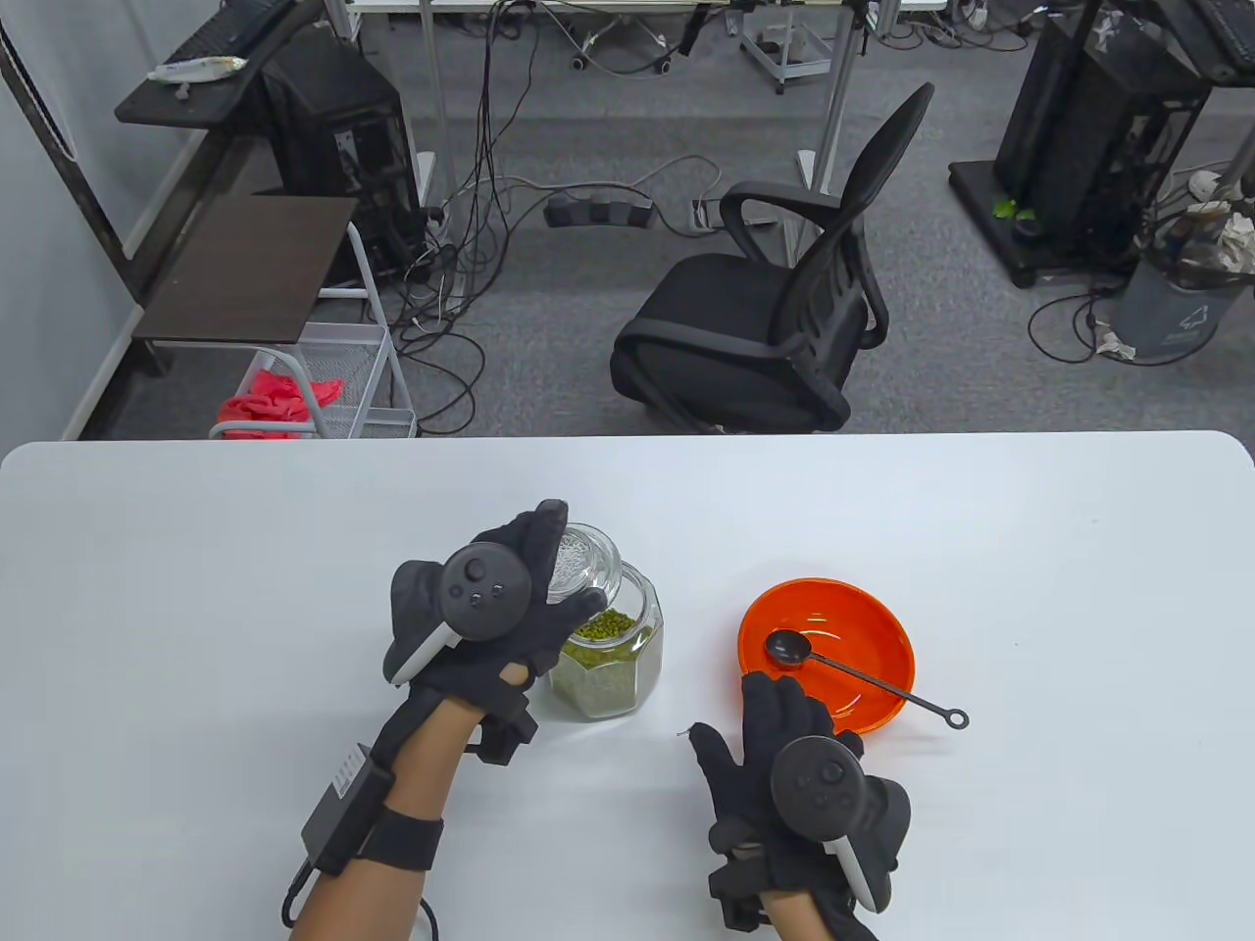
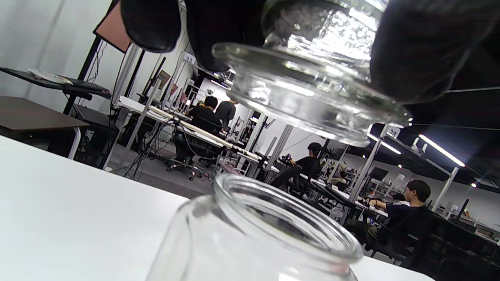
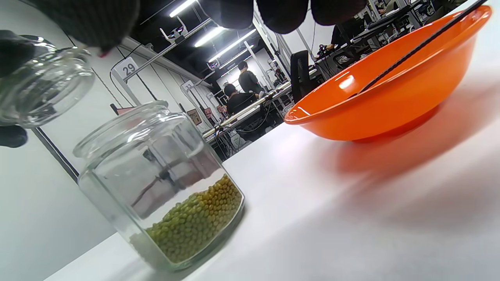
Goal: Portion mung beans with measuring scoop (Bowl in hand)
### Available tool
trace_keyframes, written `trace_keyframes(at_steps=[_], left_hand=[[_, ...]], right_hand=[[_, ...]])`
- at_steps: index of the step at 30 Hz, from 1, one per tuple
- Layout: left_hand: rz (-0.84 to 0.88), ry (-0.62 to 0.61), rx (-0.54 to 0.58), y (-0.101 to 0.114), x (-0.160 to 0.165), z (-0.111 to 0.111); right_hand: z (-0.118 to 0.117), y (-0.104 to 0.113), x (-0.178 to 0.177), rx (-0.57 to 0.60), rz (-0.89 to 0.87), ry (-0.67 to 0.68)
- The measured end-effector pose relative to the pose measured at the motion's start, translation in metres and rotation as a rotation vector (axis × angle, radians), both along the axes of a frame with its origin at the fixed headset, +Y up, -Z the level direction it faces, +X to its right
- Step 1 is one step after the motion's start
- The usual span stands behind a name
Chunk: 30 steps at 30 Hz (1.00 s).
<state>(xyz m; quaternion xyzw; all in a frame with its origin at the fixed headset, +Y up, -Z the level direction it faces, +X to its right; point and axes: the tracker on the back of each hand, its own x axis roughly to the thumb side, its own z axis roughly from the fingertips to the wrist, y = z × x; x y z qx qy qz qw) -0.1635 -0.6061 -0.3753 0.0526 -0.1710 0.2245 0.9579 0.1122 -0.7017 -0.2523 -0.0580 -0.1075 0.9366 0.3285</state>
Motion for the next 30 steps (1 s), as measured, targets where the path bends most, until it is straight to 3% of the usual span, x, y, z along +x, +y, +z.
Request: trace_keyframes(at_steps=[10,30], left_hand=[[0.002,0.09,-0.003,0.0,-0.044,0.004],[-0.066,0.3,-0.219,-0.075,-0.131,0.001]], right_hand=[[0.0,0.0,0.0,0.001,-0.001,-0.001],[0.0,-0.002,-0.003,0.003,0.012,0.0]])
